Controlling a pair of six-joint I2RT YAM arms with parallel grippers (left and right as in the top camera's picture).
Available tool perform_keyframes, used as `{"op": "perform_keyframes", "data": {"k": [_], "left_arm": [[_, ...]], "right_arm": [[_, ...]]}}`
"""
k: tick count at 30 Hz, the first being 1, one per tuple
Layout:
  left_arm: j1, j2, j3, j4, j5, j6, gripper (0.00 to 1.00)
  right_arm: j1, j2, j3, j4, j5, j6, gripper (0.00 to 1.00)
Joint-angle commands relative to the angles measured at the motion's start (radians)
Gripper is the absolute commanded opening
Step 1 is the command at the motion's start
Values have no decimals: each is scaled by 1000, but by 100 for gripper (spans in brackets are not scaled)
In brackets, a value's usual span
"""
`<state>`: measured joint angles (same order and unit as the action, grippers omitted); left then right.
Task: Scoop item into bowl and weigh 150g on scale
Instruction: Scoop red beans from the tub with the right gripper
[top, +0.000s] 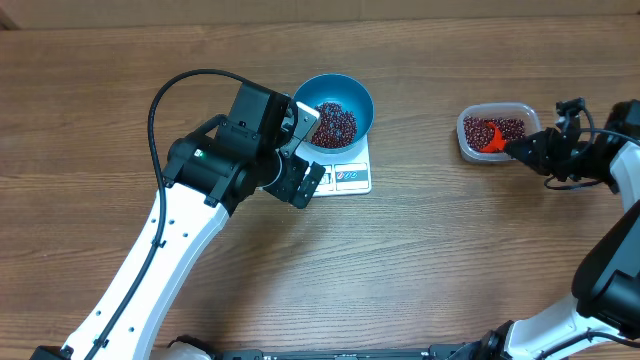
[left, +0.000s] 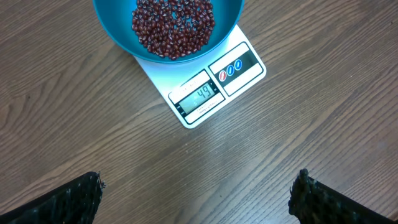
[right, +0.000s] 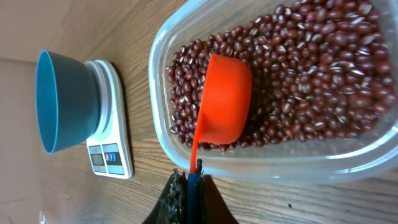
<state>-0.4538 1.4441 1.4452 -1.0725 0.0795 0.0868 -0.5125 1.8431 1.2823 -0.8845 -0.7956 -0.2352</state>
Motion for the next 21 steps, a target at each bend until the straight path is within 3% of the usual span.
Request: {"op": "perform_keyframes", "data": {"k": [1,21], "left_arm": [[1,7,-8,3,15,22,100],[1,7,-8,3,15,22,100]], "right_arm": [[-27,1,-8,-2,-63,7,4],[-83,1,-8,40,-196,56,4]]}}
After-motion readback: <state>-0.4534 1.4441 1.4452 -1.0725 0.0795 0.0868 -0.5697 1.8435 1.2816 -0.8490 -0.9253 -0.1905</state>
